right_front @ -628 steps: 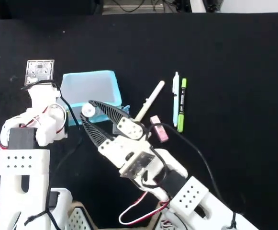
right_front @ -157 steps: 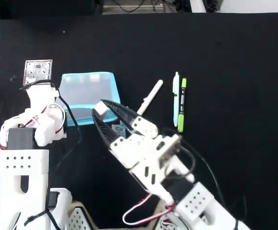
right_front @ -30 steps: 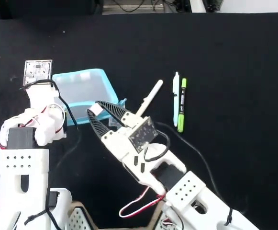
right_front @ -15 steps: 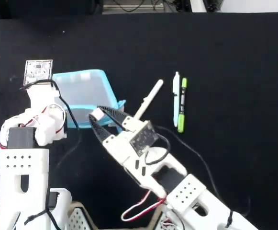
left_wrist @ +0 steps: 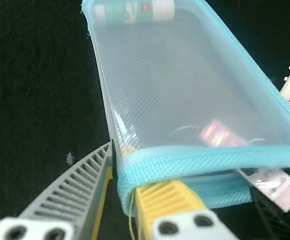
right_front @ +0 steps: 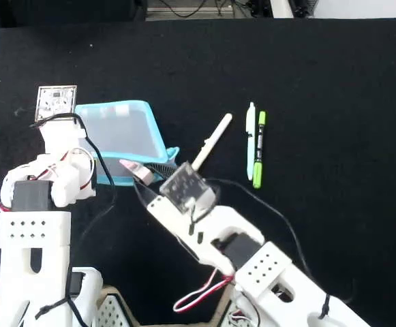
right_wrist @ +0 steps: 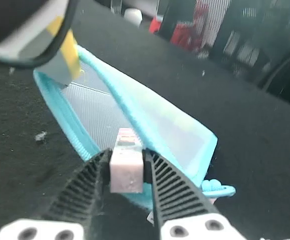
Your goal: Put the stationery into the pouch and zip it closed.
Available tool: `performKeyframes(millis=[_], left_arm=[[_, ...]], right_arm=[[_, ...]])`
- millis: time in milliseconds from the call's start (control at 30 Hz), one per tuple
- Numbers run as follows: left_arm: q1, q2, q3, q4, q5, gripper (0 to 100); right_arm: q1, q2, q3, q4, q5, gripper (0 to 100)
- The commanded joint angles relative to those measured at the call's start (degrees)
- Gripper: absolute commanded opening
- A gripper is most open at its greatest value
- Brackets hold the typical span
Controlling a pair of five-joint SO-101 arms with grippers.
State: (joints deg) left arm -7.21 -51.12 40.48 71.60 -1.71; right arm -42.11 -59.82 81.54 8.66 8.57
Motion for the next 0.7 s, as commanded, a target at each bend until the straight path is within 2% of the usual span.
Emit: performKeyframes(millis=[0, 200, 400, 667], left_arm=[[-0.4, -0.62, -0.92, -0.7, 0.35, 3], [-0.4, -0.62, -0.92, -0.7, 0.35, 3], [-0.4, -0.62, -0.92, -0.62, 0.44, 3], [-0.4, -0.62, -0.92, -0.62, 0.35, 3]], right_arm=[[-0.97, 1.1, -7.87, 6.59, -3.78, 1.1], [-6.15, 1.1, -10.77, 7.74, -5.1, 2.1], [-7.56, 1.19, -10.77, 8.26, -5.1, 17.0], [-7.47, 0.66, -17.36, 18.46, -4.84, 16.9]])
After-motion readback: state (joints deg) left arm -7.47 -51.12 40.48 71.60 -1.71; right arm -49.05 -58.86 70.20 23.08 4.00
